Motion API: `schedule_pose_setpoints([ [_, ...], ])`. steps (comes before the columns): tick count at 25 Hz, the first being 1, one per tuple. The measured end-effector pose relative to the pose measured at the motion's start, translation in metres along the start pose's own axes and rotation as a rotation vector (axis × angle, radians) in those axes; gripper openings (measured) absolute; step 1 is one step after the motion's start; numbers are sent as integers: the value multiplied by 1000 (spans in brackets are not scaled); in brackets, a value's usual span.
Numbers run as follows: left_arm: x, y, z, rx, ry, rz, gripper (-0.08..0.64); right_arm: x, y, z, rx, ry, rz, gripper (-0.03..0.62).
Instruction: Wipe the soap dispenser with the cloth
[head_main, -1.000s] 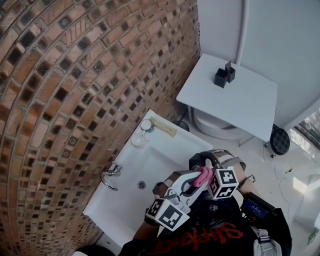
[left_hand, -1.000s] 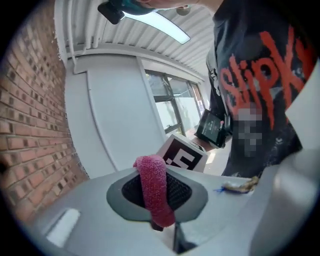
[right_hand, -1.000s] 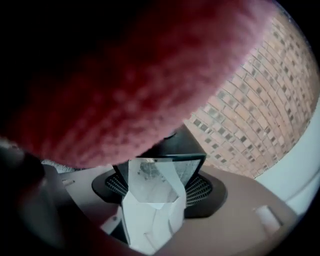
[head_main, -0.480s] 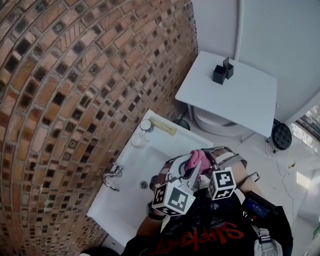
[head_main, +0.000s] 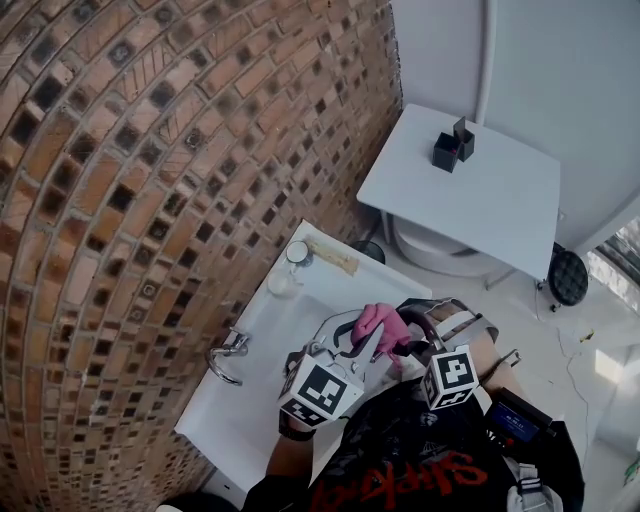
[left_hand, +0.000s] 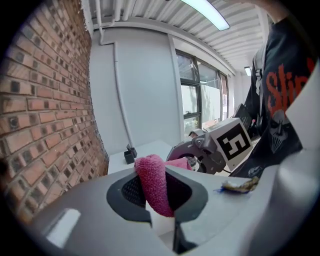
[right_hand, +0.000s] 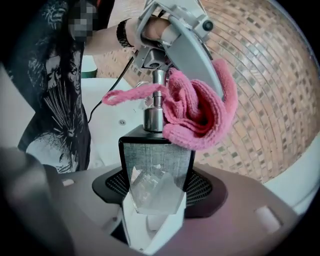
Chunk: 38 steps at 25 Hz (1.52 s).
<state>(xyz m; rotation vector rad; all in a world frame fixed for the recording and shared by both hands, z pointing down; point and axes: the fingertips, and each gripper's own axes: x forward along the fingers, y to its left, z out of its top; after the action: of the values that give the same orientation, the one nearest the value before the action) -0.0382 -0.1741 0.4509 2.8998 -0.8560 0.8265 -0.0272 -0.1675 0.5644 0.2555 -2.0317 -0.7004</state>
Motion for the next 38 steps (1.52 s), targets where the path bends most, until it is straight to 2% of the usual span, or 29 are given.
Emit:
schedule_pose_setpoints([
  [2,-8,8,-3,-38,-16,14,46,-3,-7,7,-6,-20,-28,298],
  [5,-18,22,-18,-51,25,60,46,-8,-16,12,11,-51,-59,298],
  [7,-25,23,-28,-86,23,44,46,-10,-23,12,48,-67,-77,298],
  [10,-28,5,-35,-94,14,-52,46,-14,-37,8,88,-68,-127,298],
  [13,-25,-22,-41,-12,35,-144,45,-14,-43,3,111,-46,-150,298],
  [15,-26,-42,-35,30,16,-227,46,-12,-45,0,144,-42,-157,298],
  [18,-27,-80,-16,68,-84,-382,46,-12,-45,3,174,-57,-154,298],
  [20,-25,-100,3,94,-154,-428,46,-9,-38,10,158,-69,-135,298],
  [22,-25,-97,24,98,-215,-369,46,-5,-30,14,153,-77,-117,299],
  [24,-33,-71,42,74,-266,-236,46,-5,-27,11,146,-64,-118,299],
  [26,-39,-42,48,62,-267,-99,46,-7,-22,11,120,-47,-115,299],
  [28,-39,-26,46,64,-232,-31,46,-8,-16,15,108,-53,-99,299],
  [33,-34,-2,14,73,-73,52,46,-16,-10,13,84,-46,-122,298],
  [35,-31,5,-11,82,22,64,46,-23,-12,15,108,-75,-136,298],
  [36,-30,3,-24,97,65,54,46,-27,-15,16,136,-96,-143,298],
  [38,-30,-17,-34,127,76,-44,46,-33,-22,12,187,-109,-163,299],
])
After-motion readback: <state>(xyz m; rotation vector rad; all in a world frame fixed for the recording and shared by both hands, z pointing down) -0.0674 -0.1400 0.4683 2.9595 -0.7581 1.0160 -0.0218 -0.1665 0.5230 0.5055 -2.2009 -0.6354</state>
